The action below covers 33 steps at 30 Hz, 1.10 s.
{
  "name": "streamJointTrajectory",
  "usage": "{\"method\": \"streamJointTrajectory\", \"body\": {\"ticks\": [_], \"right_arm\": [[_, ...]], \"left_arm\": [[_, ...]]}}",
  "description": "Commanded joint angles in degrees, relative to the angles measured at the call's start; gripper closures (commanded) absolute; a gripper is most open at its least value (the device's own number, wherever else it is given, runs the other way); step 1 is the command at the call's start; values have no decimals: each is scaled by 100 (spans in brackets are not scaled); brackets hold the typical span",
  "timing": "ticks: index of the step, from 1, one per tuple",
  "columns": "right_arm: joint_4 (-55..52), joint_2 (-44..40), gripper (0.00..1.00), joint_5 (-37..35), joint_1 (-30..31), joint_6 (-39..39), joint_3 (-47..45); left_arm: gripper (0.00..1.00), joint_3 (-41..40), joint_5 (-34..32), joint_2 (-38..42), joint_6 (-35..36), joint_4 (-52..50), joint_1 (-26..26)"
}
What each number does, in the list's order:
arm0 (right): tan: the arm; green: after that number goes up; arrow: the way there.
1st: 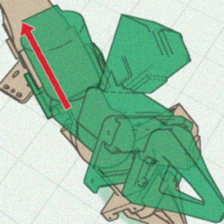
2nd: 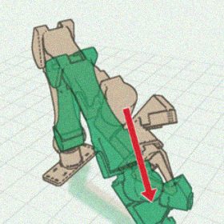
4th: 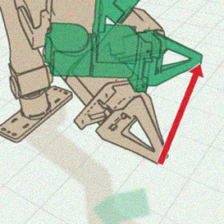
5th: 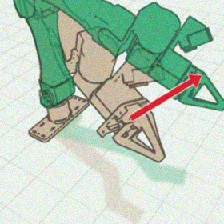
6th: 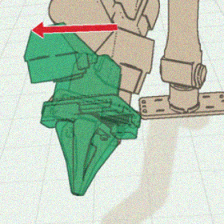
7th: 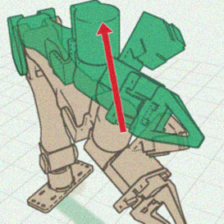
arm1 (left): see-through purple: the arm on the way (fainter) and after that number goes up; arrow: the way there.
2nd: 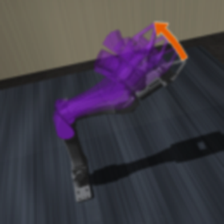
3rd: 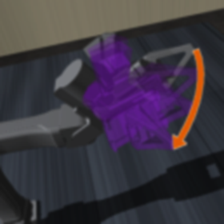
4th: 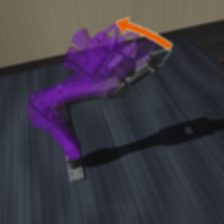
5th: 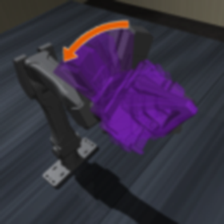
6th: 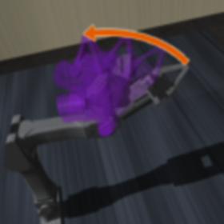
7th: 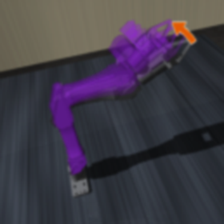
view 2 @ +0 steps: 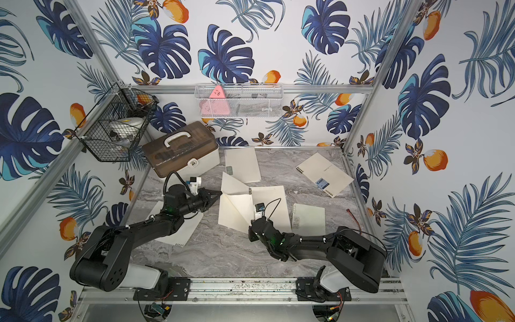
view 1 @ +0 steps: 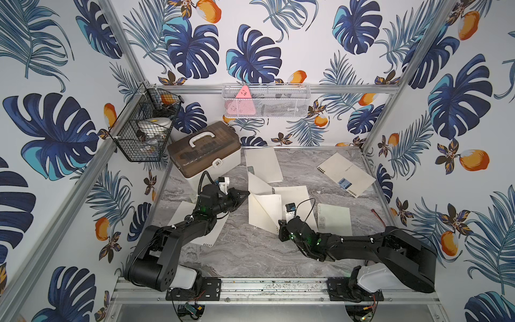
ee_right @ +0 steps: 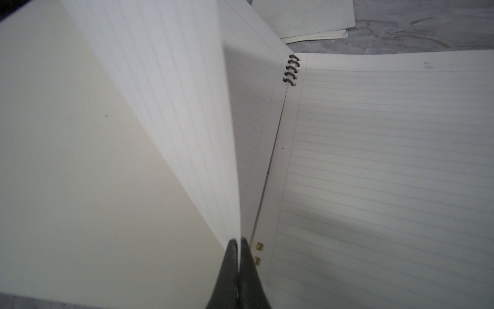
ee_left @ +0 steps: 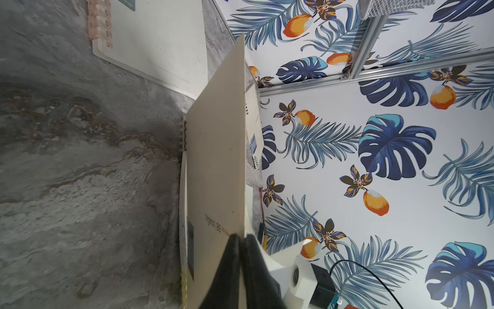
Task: Tear off pages from different notebooks
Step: Tear off the paper from the notebook.
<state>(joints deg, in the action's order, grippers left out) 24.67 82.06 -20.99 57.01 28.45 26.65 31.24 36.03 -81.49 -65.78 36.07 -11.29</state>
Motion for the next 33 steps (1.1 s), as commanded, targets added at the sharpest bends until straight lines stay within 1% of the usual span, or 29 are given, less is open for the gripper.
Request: {"method": "streamJointTrajectory", "body": {"ticks": [1, 2, 4, 7, 10, 13, 15, 17, 19, 20, 21, 22, 23, 26, 27, 30, 33], "right_arm": [[130, -174, 100, 460, -115, 258, -102], [96, -217, 100, 460, -143, 282, -128], [182, -282, 100, 455, -205, 297, -234], [323, -314, 100, 542, -302, 346, -342], [341, -351, 100, 502, -347, 450, -416], [439, -456, 100, 434, -457, 657, -584], [360, -496, 100, 447, -511, 697, -594], [207, -522, 100, 420, -522, 709, -564], [252, -549, 100, 481, -566, 732, -599], [245, -564, 100, 533, -584, 731, -597], [239, -576, 100, 625, -607, 728, -592], [221, -590, 100, 787, -640, 690, -558], [157, -586, 100, 979, -681, 642, -503], [-305, -543, 100, 1618, -792, 411, -103], [-527, -512, 95, 1727, -805, 344, 70], [-1217, -318, 70, 2027, -808, 41, 663], [-1814, -103, 61, 2150, -808, -270, 1217]], "left_arm": [[83, 289, -221, 13, 591, -970, -140], [80, 353, -267, -2, 658, -1094, -194], [67, 466, -368, -53, 732, -1270, -291], [61, 540, -422, -161, 747, -1287, -389], [60, 530, -448, -248, 697, -1170, -442], [53, 467, -441, -297, 640, -1030, -478], [53, 363, -446, -280, 561, -803, -480], [61, 346, -452, -271, 574, -780, -497], [79, 395, -436, -304, 632, -852, -515], [84, 408, -437, -313, 629, -849, -523], [88, 424, -439, -323, 627, -848, -523], [96, 444, -437, -328, 628, -855, -518], [100, 473, -447, -311, 639, -893, -528], [100, 630, -553, -207, 794, -1279, -571], [100, 689, -609, -160, 877, -1432, -593], [100, 871, -754, -65, 1055, -1783, -667], [100, 939, -778, -68, 1087, -1874, -699]]}}
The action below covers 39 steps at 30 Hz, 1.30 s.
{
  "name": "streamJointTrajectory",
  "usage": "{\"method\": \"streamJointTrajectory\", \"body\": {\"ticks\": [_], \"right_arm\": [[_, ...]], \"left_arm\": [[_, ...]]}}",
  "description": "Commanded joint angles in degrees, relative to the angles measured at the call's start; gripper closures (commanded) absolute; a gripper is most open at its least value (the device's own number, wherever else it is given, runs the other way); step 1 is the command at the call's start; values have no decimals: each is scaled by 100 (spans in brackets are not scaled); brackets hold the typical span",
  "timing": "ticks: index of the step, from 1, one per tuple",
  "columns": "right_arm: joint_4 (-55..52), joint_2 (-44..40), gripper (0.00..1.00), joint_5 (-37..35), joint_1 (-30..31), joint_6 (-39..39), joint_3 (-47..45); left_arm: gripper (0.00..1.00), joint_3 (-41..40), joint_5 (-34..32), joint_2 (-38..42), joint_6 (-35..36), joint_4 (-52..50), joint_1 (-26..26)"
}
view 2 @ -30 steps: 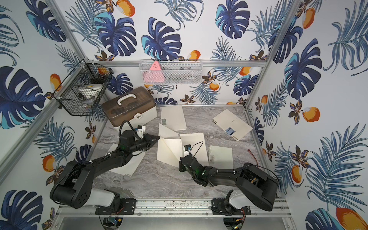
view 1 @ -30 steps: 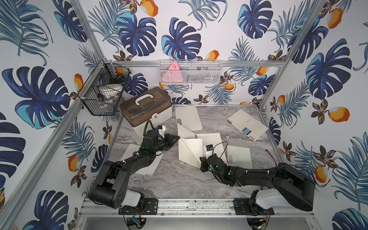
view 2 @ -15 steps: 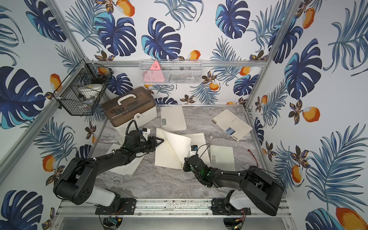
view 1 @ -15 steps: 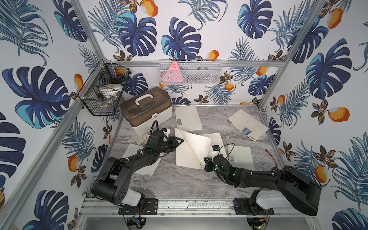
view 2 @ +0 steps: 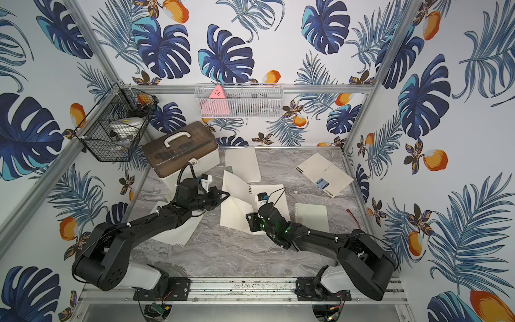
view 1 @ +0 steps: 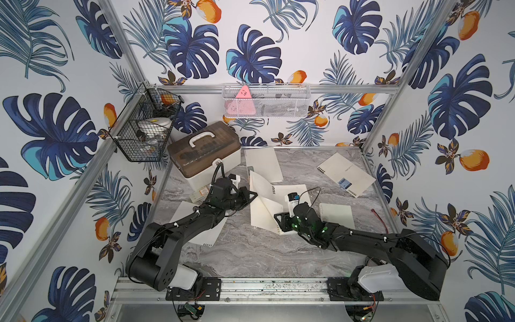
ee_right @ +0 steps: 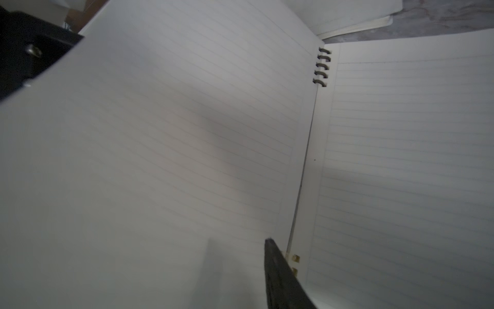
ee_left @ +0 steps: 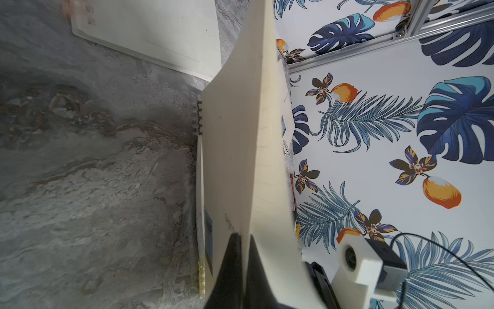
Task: Tear off pages from different notebooks
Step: Tear off the paper from the notebook.
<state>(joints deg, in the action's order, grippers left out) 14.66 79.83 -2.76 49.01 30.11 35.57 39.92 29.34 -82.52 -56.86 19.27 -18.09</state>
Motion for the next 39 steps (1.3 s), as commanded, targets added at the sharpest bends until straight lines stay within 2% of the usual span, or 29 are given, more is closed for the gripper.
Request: {"method": "streamJointTrajectory", "body": {"ticks": [1, 5, 10, 13, 17, 21, 23, 26, 27, 28, 31, 33, 35, 37, 39], "right_arm": [[-1063, 177, 58, 314, -6, -523, 520], [-1759, 269, 51, 319, -6, -781, 1123], [-2667, 445, 48, 247, 23, -964, 1921], [-3436, 723, 47, -57, 176, -1237, 2611], [-4038, 1253, 45, -234, 203, -1443, 3369], [-4546, 1740, 45, -764, 248, -1569, 3937], [-4718, 1798, 52, -1084, 249, -1529, 4070], [-4569, 1468, 79, -1337, 249, -1436, 3777], [-4402, 1236, 85, -1383, 241, -1406, 3543], [-4248, 1009, 88, -1375, 213, -1366, 3289], [-3849, 375, 88, -1049, -45, -1139, 2394], [-3399, 52, 79, -482, -350, -977, 1770], [-2902, -78, 75, 347, -834, -789, 1325], [-2377, -53, 59, 1462, -1449, -669, 1039], [-2067, 106, 50, 2377, -2020, -668, 1020]], "left_arm": [[100, 88, -114, 13, 197, -224, -21], [100, 102, -104, -1, 198, -217, -44], [100, 159, -122, 39, 260, -308, -54], [100, 214, -139, 98, 323, -406, -55], [100, 241, -107, 106, 318, -392, -55], [100, 231, -70, 122, 293, -354, -55], [100, 227, -68, 155, 307, -382, -55], [100, 245, -78, 248, 397, -544, -50], [100, 261, -103, 283, 418, -617, -45], [100, 267, -119, 311, 448, -670, -39], [100, 272, -102, 402, 528, -799, 1], [100, 264, -74, 438, 560, -835, 22], [100, 240, -46, 456, 562, -837, 41], [100, 202, 20, 462, 539, -760, 63], [100, 200, 81, 446, 542, -758, 90]]}}
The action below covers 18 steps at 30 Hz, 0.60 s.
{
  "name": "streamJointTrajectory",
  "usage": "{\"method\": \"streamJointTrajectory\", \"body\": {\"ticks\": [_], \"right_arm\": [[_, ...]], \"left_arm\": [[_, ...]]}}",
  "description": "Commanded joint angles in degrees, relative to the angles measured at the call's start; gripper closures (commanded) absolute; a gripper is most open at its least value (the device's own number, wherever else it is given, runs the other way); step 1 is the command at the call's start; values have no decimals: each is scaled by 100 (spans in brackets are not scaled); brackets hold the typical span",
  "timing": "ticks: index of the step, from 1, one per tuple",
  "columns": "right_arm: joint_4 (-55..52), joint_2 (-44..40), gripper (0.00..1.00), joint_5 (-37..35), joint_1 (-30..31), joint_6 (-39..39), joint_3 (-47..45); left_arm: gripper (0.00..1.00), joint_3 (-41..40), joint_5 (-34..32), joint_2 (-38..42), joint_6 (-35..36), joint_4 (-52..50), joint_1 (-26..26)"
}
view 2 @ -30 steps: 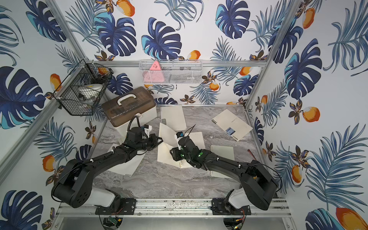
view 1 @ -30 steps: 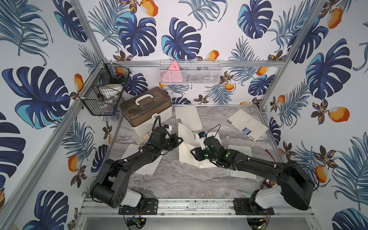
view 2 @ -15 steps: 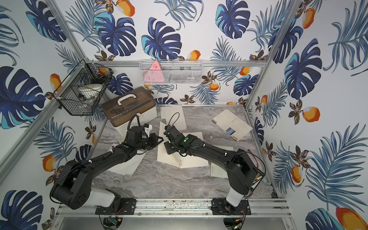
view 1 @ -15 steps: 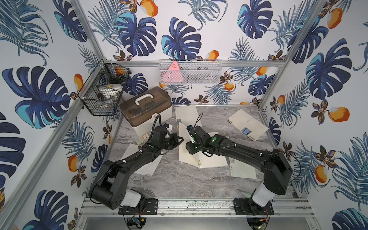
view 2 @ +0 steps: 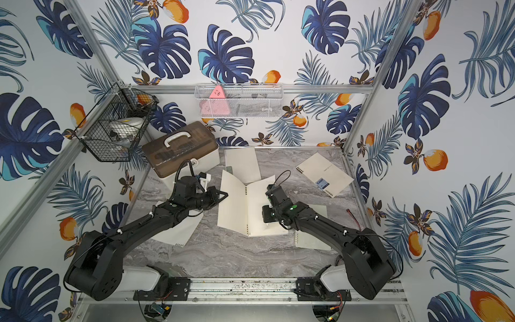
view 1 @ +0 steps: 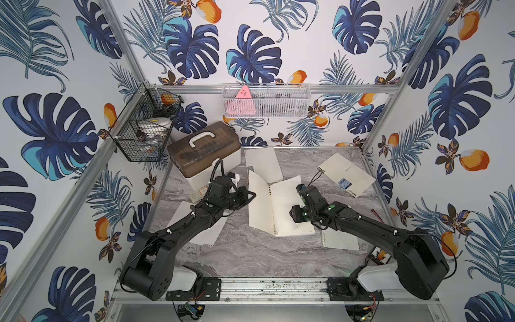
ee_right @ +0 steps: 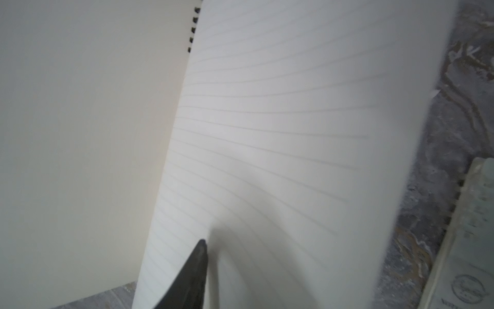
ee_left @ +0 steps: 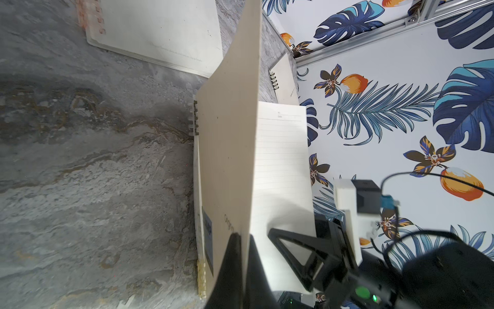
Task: Tear off pages from different notebooks
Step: Tear off the paper from the notebook.
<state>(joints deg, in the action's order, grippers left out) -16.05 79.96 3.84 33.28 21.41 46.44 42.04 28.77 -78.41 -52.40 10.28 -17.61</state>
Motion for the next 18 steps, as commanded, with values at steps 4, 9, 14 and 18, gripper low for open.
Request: {"method": "streamJointTrajectory", "body": {"ticks": [4, 9, 14, 18], "right_arm": [[1148, 662, 45, 2911, -1223, 81, 356], [1078, 1764, 44, 4069, -1692, 29, 1146], [1090, 2448, 47, 4049, -1786, 73, 1532], [1336, 2715, 47, 4071, -1794, 206, 1761]], "left_arm": [[100, -4, 238, 23, 106, 158, 99], [100, 61, 355, -58, 112, 199, 143], [100, 37, 433, -138, 66, 298, 187], [100, 25, 474, -187, 29, 379, 214]]}}
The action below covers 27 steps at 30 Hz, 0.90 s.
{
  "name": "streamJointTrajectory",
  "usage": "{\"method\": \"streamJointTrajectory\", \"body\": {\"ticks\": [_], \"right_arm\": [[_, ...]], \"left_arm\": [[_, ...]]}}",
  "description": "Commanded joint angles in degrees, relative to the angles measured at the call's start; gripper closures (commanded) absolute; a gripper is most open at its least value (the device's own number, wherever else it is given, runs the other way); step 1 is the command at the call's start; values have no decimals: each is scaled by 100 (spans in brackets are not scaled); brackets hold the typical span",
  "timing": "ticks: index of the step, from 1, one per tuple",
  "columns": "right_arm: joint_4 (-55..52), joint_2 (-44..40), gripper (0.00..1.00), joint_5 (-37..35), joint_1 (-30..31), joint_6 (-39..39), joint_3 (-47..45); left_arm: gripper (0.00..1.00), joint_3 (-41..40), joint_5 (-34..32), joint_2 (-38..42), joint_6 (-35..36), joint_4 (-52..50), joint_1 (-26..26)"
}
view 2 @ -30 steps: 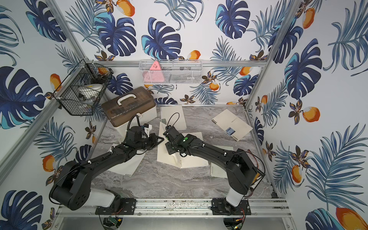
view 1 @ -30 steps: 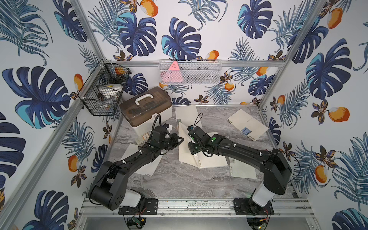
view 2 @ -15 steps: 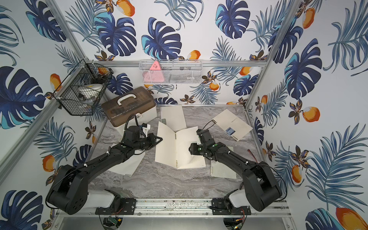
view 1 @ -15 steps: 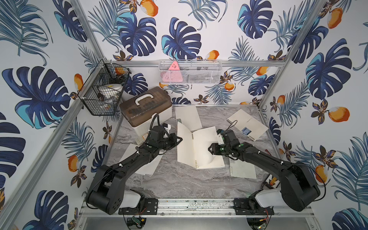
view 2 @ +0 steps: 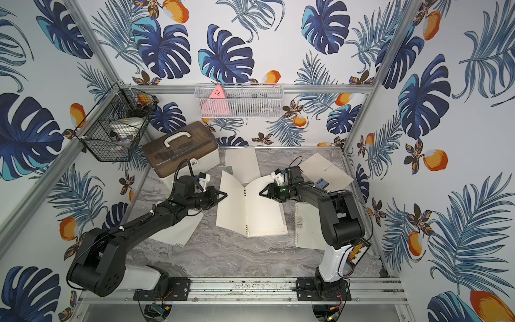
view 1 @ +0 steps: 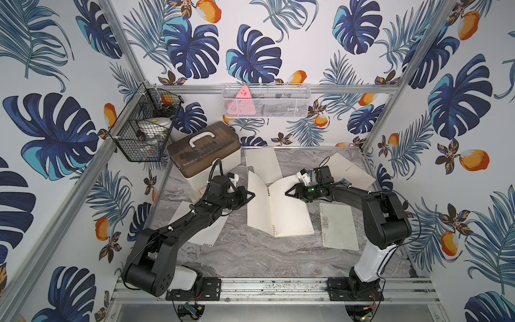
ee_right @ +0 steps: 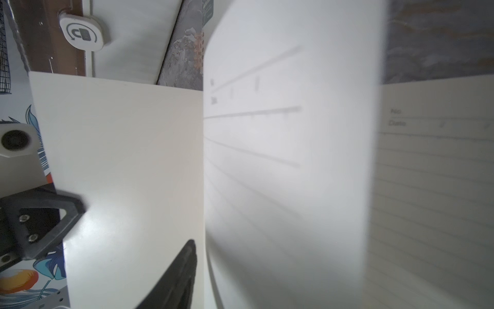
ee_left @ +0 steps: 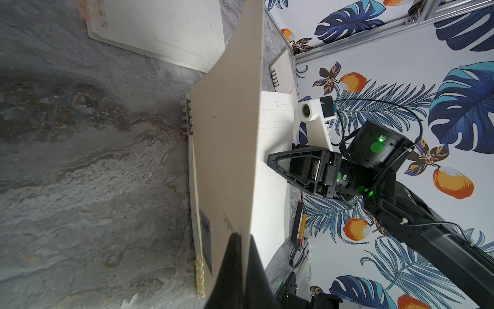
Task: Tear off pages from different notebooks
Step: Tear off the paper from the notebook.
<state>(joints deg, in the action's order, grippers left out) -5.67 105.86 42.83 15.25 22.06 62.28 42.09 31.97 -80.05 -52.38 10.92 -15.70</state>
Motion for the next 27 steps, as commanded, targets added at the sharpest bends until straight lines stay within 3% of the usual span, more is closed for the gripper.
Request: {"method": "streamJointTrajectory", "body": {"ticks": [1, 4, 6, 7, 10, 12, 14, 17, 19, 23, 27], "right_arm": [[148, 204, 47, 70, 10, 90, 241], [-213, 410, 49, -360, 15, -125, 689], [-639, 432, 65, -807, 82, -350, 950], [-797, 383, 68, -1126, 171, -501, 1040], [-1399, 55, 78, -2912, 887, -1235, 1356], [-1759, -84, 81, -4461, 1568, -1739, 1600], [-1733, -215, 85, -5117, 2063, -1975, 1599], [-883, -644, 92, -5694, 2541, -2397, 1063], [-913, -725, 95, -5927, 2594, -2427, 1053], [-1545, -437, 98, -6755, 2362, -2449, 1405], [-1767, -90, 100, -6500, 1865, -2344, 1572]], "left_arm": [[100, 17, 181, -36, 17, 343, 25], [100, 14, 224, -68, -20, 397, 33], [100, 43, 233, -75, -16, 355, 41], [100, 46, 239, -76, -15, 336, 41], [100, 72, 215, -74, -57, 289, 50], [100, 72, 154, -60, -131, 224, 50], [100, 35, 72, -26, -221, 154, 55], [100, -29, -65, 55, -375, 51, 59], [100, -38, -119, 127, -404, -37, 82], [100, -29, -185, 294, -315, -366, 270], [100, -33, -93, 280, -256, -444, 374]]}}
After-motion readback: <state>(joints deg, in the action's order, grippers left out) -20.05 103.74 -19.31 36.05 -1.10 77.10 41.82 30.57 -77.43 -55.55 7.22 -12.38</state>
